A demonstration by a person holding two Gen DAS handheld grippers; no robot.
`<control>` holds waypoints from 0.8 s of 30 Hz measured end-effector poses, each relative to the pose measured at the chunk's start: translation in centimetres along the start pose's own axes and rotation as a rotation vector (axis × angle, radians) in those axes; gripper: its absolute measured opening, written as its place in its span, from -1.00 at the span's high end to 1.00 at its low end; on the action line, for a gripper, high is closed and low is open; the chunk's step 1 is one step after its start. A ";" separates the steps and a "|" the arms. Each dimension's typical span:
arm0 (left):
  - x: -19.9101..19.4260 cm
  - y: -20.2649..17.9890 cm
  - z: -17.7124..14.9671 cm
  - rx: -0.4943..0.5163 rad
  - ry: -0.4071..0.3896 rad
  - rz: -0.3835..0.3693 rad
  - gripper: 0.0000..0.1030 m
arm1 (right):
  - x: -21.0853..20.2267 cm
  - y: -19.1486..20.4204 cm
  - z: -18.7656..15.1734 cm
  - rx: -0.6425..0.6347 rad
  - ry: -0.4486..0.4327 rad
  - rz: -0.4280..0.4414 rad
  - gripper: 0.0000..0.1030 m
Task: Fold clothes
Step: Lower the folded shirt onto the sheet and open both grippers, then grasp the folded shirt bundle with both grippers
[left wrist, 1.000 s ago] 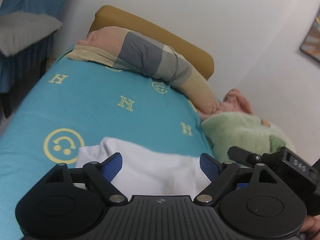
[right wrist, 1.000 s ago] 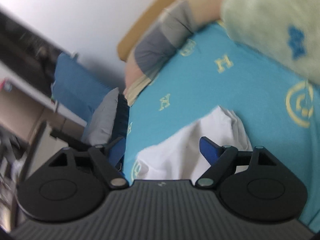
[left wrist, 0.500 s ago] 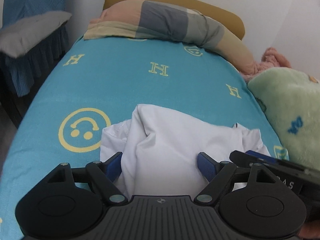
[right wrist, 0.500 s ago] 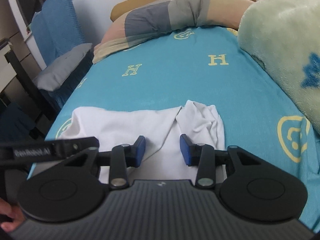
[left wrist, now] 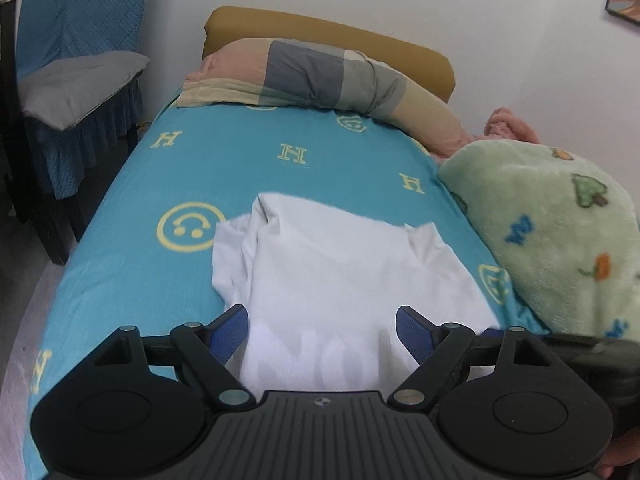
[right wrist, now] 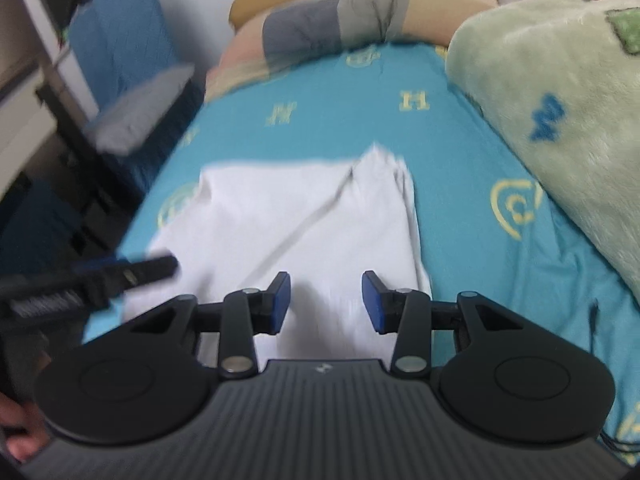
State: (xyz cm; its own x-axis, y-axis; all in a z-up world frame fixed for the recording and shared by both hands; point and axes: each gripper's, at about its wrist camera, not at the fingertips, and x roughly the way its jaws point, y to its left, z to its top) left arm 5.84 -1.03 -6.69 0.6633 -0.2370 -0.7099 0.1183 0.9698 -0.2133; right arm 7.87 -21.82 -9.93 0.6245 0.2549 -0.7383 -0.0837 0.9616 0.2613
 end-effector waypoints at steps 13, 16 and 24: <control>-2.3 3.5 -2.5 -0.270 0.056 -0.149 -0.62 | -2.2 -3.3 -1.6 0.300 -0.015 0.064 -0.08; -2.0 5.5 -3.6 -0.453 0.106 -0.246 -0.62 | -3.3 -5.1 -2.2 0.499 -0.030 0.173 -0.61; 2.9 8.5 -5.1 -0.738 0.204 -0.285 -0.51 | -1.7 -6.7 -4.6 0.850 0.047 0.368 -0.69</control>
State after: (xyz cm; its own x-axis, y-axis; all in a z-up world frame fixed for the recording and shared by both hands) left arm 4.98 6.23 -13.94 0.5249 -0.5437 -0.6550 -0.3027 0.5999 -0.7406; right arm 3.81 -28.19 -13.26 0.6376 0.5513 -0.5380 0.3392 0.4261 0.8387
